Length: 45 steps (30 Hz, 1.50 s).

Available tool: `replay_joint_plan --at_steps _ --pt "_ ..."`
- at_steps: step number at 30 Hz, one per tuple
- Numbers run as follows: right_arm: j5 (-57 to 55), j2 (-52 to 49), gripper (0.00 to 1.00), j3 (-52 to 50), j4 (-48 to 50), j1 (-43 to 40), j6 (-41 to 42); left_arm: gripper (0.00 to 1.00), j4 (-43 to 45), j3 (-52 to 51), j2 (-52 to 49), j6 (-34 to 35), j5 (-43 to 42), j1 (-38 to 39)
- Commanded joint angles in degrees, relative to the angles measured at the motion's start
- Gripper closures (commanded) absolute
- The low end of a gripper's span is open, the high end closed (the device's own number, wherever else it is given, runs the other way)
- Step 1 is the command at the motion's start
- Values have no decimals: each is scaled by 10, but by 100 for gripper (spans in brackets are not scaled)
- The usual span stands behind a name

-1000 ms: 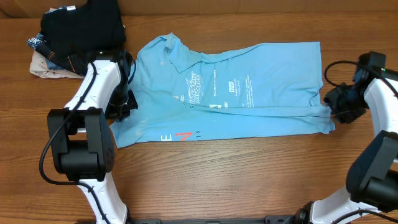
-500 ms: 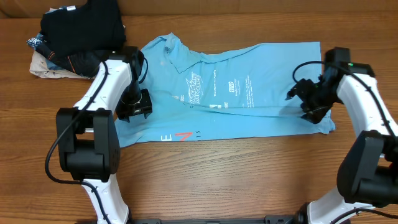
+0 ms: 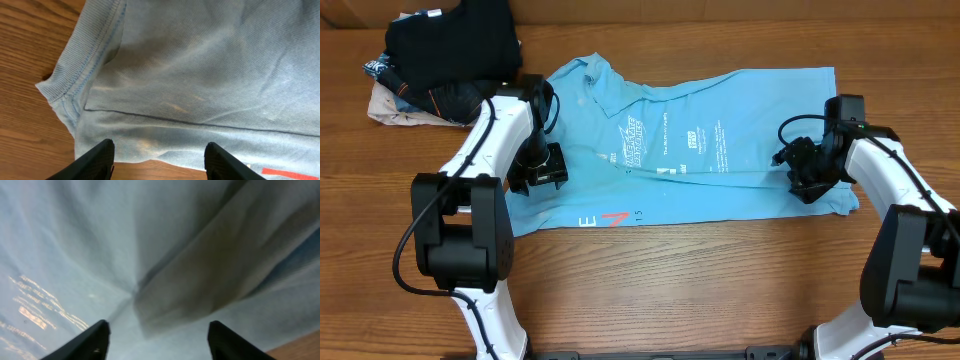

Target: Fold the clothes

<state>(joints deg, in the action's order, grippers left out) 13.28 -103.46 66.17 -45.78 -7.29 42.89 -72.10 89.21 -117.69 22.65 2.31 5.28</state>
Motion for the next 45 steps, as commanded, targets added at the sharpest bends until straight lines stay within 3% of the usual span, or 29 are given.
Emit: replay_joint_plan --at_steps 1,5,14,22,32,37,41,45 --pt "1 3 41 -15 14 3 23 39 2 11 -3 -9 -5 4" --pt "1 3 48 -30 32 3 38 38 2 11 -3 -9 -4 4" --pt "1 2 43 -40 31 3 52 38 2 11 -3 -9 -4 4" --pt "-6 -5 47 -40 52 3 67 37 1 11 -3 -9 -5 4" --pt "-8 -21 66 -40 95 3 69 37 1 11 -3 -9 -4 4" --pt "-8 -21 87 -40 131 3 69 37 1 11 -3 -9 -4 4" --pt "-24 -21 87 -40 152 3 69 37 2 11 -3 -9 -4 4" --pt "-65 -21 78 -40 183 3 43 37 6 11 -3 -9 -3 4"
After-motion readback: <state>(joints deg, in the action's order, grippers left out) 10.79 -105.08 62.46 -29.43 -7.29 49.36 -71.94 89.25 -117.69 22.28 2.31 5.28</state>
